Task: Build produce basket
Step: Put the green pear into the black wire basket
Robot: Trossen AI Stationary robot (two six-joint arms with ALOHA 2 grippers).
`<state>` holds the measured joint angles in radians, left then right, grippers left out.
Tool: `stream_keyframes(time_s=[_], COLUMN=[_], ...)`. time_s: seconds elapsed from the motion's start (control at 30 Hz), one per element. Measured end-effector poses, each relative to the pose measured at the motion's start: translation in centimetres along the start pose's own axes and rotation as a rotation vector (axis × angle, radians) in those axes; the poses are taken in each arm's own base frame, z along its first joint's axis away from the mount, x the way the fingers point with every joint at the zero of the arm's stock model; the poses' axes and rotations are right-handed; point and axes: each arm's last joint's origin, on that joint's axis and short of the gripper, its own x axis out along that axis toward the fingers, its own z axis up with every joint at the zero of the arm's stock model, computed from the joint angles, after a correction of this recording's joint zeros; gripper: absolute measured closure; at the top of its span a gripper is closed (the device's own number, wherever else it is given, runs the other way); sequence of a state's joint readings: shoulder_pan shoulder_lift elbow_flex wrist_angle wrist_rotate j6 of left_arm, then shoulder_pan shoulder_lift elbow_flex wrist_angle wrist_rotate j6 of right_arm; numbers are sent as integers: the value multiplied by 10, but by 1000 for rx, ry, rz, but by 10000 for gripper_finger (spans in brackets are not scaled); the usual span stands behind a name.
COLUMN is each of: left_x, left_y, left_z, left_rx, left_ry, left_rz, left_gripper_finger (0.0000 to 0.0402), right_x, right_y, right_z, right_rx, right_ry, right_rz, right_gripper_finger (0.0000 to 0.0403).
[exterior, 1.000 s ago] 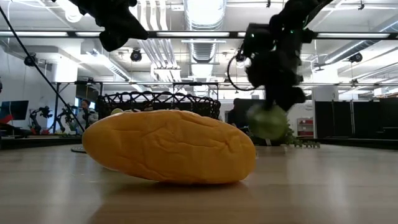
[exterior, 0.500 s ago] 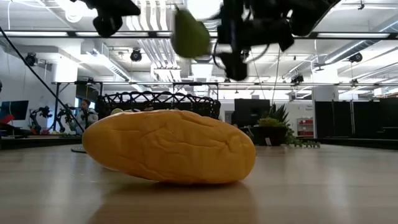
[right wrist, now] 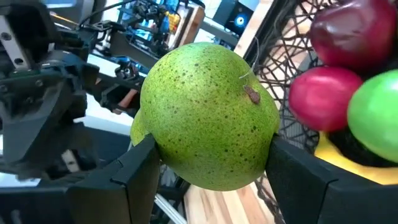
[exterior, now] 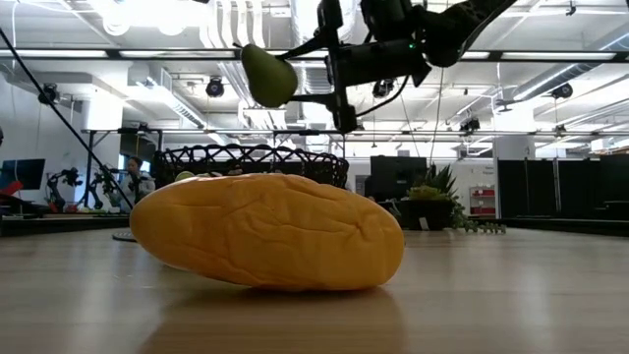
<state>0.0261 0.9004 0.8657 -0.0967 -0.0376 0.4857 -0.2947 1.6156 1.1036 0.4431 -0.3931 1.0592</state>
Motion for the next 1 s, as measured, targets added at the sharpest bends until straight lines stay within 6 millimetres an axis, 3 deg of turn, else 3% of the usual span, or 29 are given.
stream_keyframes(time_s=[0.27,0.47,0.77,1.0], left_x=[0,3,29,36], left_y=[-7,-6,-8,-8], left_z=[-14,-24,-34,-34], left_rx=[144,167,167,89], left_ry=[142,299,371,349], left_rz=[-73,85,188,220], left_gripper_finger=[196,112,102,168], right_x=[7,7,7,7], right_y=[11,14,10,8], right_z=[9,11,10,7], right_rx=[-40,-50,-39,-26], right_ry=[4,-1,0,18], right_rz=[46,54,28,9], right_gripper_finger=[167,165,162,154])
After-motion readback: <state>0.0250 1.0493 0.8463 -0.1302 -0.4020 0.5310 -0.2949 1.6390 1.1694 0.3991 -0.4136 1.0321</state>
